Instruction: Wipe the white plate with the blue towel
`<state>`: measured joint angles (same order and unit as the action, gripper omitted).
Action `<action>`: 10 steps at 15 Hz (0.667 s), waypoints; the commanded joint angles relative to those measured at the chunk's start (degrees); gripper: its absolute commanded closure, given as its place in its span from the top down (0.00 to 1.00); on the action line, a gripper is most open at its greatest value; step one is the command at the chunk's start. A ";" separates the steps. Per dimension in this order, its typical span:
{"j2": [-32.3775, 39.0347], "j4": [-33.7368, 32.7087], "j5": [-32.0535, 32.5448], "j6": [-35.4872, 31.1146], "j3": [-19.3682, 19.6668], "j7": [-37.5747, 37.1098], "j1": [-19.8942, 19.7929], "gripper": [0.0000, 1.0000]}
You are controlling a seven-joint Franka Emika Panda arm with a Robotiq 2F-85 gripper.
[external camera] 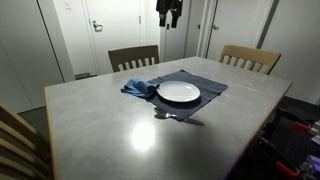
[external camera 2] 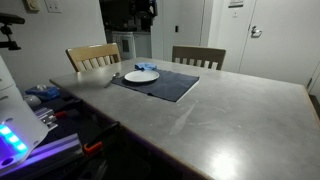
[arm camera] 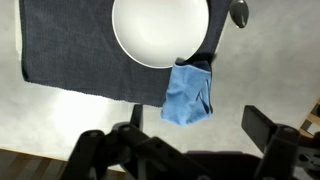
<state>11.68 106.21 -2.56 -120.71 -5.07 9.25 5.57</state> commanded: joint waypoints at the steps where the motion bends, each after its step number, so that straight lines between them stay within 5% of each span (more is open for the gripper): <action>1: 7.29 -8.85 3.71 2.52 -0.50 4.39 -0.03 1.00; 6: 14.14 -16.13 2.47 7.46 -2.13 9.67 -0.24 1.00; 7: 10.76 -11.73 2.46 4.32 -1.91 7.67 -0.22 1.00; 10: 13.33 -14.13 2.48 5.35 -2.18 8.14 -0.16 1.00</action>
<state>24.98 92.23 -0.24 -115.52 -6.93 17.54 5.64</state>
